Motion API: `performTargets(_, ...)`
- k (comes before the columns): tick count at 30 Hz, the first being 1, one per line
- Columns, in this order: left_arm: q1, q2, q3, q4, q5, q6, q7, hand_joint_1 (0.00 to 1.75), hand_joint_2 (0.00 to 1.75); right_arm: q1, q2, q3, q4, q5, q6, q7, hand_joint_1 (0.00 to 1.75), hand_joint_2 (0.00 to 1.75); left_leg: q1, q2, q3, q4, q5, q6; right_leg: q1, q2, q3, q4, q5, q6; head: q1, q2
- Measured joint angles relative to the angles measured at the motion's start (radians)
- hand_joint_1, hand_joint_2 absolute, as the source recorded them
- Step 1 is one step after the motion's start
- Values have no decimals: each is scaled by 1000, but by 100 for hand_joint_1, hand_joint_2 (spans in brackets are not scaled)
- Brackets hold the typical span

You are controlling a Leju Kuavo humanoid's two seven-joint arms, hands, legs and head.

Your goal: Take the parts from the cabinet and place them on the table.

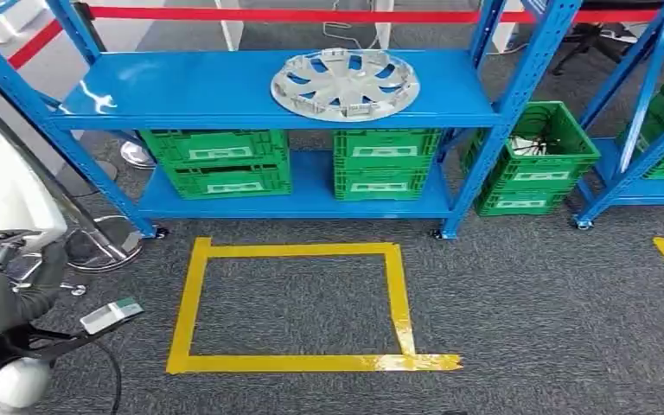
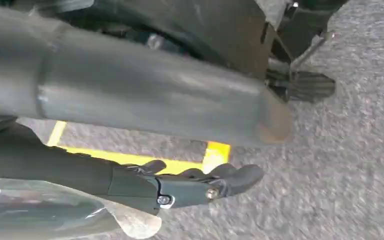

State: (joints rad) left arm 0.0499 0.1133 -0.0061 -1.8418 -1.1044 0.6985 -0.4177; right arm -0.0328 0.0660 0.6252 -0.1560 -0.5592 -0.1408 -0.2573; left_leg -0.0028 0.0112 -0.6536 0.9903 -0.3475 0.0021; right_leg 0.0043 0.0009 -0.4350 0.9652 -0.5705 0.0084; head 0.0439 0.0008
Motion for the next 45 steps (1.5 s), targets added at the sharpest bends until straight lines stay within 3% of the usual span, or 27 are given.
performTargets(1, 2, 0, 0, 0, -5, 0, 0, 175, 175, 4, 0, 2, 0, 13, 1, -31, 0, 0, -3, -5, -8, 0, 7, -5, -11, -6, -14, -7, 18, -9, 3, -1)
performTargets(2, 5, -1, 0, 0, -7, 0, 0, 175, 175, 4, -2, 2, 0, 18, 0, -51, 0, 0, 0, -8, -18, 12, -33, -13, -10, -9, -26, -5, 31, -18, 0, 0)
performTargets(4, 8, 0, 0, 0, -13, 0, 0, 175, 175, 6, -3, 5, -1, 43, 5, -113, 0, 0, 7, -8, -37, 130, -176, -27, -9, -13, -57, -4, 58, -28, -12, -1)
performTargets(6, 26, -2, 2, -3, -27, 0, 2, 175, 175, 9, -3, 15, -5, 70, 9, -243, 0, 0, 11, -8, -48, 271, -251, -35, -8, -14, -80, 1, 84, -29, -14, -1)
performTargets(8, 51, -4, 4, -20, -36, 0, 6, 175, 175, 10, -3, 23, -9, 89, 11, -389, 0, 0, 14, -8, -18, 307, -207, -37, -8, -14, -125, 16, 107, -26, -19, -1)
performTargets(10, 64, -5, 5, -39, -39, 0, 8, 175, 175, 15, -6, 29, -29, 109, 6, -429, 0, 0, 14, -8, 83, 185, -147, -33, -8, -15, -166, 34, 123, -19, -22, -1)
performTargets(11, 67, -5, 5, -47, -42, 0, 11, 175, 175, 16, -6, 31, -38, 116, 4, -434, 0, 0, 14, -8, 150, 97, -153, -29, -8, -15, -178, 41, 132, -15, -22, -1)
performTargets(12, 66, -5, 5, -54, -42, 0, 11, 175, 175, 17, -6, 33, -44, 120, 4, -436, 0, 0, 10, -9, 206, 9, -195, -23, -3, -14, -188, 46, 138, -9, -23, 0)
performTargets(13, 68, -5, 5, -60, -45, 0, 11, 175, 175, 16, -6, 35, -47, 123, 4, -437, 0, 0, 7, -10, 215, -12, -200, -16, -5, -16, -189, 44, 150, -4, -19, 0)
performTargets(16, 68, -6, 5, -61, -48, 1, 20, 175, 175, 18, -6, 36, -46, 118, 4, -424, 0, 0, 1, -9, 186, -17, -170, 7, -8, -16, -197, 31, 186, 15, -27, -1)
performTargets(17, 66, -8, 3, -61, -48, 1, 23, 175, 175, 19, -7, 36, -42, 113, 4, -416, 0, 0, 6, 0, 173, -23, -153, 15, -12, -8, -205, 42, 162, 19, -32, -1)
performTargets(18, 66, -8, 3, -61, -48, 0, 23, 175, 175, 19, -7, 36, -40, 111, 4, -411, 0, 0, 6, -1, 156, -23, -140, 24, -12, -6, -218, 73, 100, 21, -30, -1)
performTargets(20, 68, -8, 3, -62, -48, 0, 25, 175, 175, 18, -7, 36, -37, 106, 3, -388, 0, 0, 4, 0, 120, -22, -110, 28, -13, -3, -251, 212, -43, 25, -22, -1)
performTargets(21, 67, -8, 3, -62, -47, 0, 26, 175, 175, 15, -7, 36, -33, 106, 0, -371, 0, 0, 3, 0, 99, -21, -94, 29, -13, -3, -258, 283, -75, 26, -21, -1)
performTargets(23, 67, -8, 3, -61, -44, 0, 31, 175, 175, 11, -7, 36, -26, 105, -8, -328, 0, 0, 1, 0, 58, -18, -65, 26, -13, -3, -241, 346, -31, 26, -21, -1)
performTargets(25, 67, -8, 2, -60, -44, 0, 37, 175, 175, 10, -7, 36, -21, 106, -13, -311, 0, 0, 1, 0, 19, -13, -37, 21, -13, -3, -155, 273, 57, 21, -21, -1)
performTargets(26, 67, -8, 1, -60, -44, 0, 38, 175, 175, 7, -7, 36, -19, 106, -13, -308, 0, 0, 1, 0, 9, -9, -25, 17, -13, -3, -83, 184, 56, 17, -21, -1)
performTargets(28, 65, -7, 1, -60, -40, 0, 41, 175, 175, 0, -7, 36, -18, 108, -18, -297, 0, 0, -3, 1, -7, 4, -7, 6, -9, -1, 56, -24, -21, 11, -20, 0)
performTargets(31, 60, -4, -1, -59, -26, 0, 40, 175, 175, -2, 0, 37, -11, 115, -80, -210, 0, 0, 2, 1, -11, -7, 33, -11, -4, -1, 29, -16, -8, -5, -24, -1)
performTargets(32, 60, -3, -1, -58, -22, 0, 40, 175, 175, -1, 7, 39, -10, 118, -93, -178, 0, 0, 5, -2, -17, -4, 18, -17, -10, -8, 20, -16, 4, -12, -25, -1)
performTargets(34, 58, 1, -1, -55, -16, 0, 40, 175, 175, 1, 10, 45, -8, 121, -104, -155, 0, 0, 8, -3, -32, 81, -115, -31, -7, -13, -7, -14, 28, -28, -32, -1)
performTargets(36, 56, 3, -1, -51, -15, 0, 40, 175, 175, 0, 17, 46, -8, 124, -107, -151, 0, 0, 10, -3, -52, 239, -221, -39, -5, -13, -40, -10, 54, -29, -33, -1)
performTargets(38, 54, 4, -1, -47, -12, 0, 40, 175, 175, -2, 20, 51, -8, 131, -107, -131, 0, 0, 10, -3, -42, 321, -203, -41, -4, -14, -73, 3, 77, -29, -34, -1)
performTargets(39, 51, 4, -1, -45, -10, 0, 40, 175, 175, -2, 20, 55, -8, 132, -108, -124, 0, 0, 10, -4, -14, 306, -160, -39, -4, -15, -96, 13, 87, -28, -34, -1)
performTargets(41, 45, 5, -2, -41, -5, 0, 38, 175, 175, -1, 21, 59, -8, 134, -111, -113, 0, 0, 9, -4, 87, 174, -113, -28, -3, -15, -131, 30, 100, -25, -34, -1)
performTargets(43, 41, 6, -3, -41, 7, 0, 35, 175, 175, -2, 26, 61, -9, 137, -113, -106, 0, 0, 4, -5, 194, 5, -171, -12, 1, -13, -147, 38, 112, -17, -32, -1)
performTargets(45, 36, 9, -5, -40, 23, 0, 34, 175, 175, -3, 27, 62, -9, 137, -114, -102, 0, 0, -2, -5, 189, -14, -181, -3, -2, -15, -158, 37, 128, -4, -35, -1)
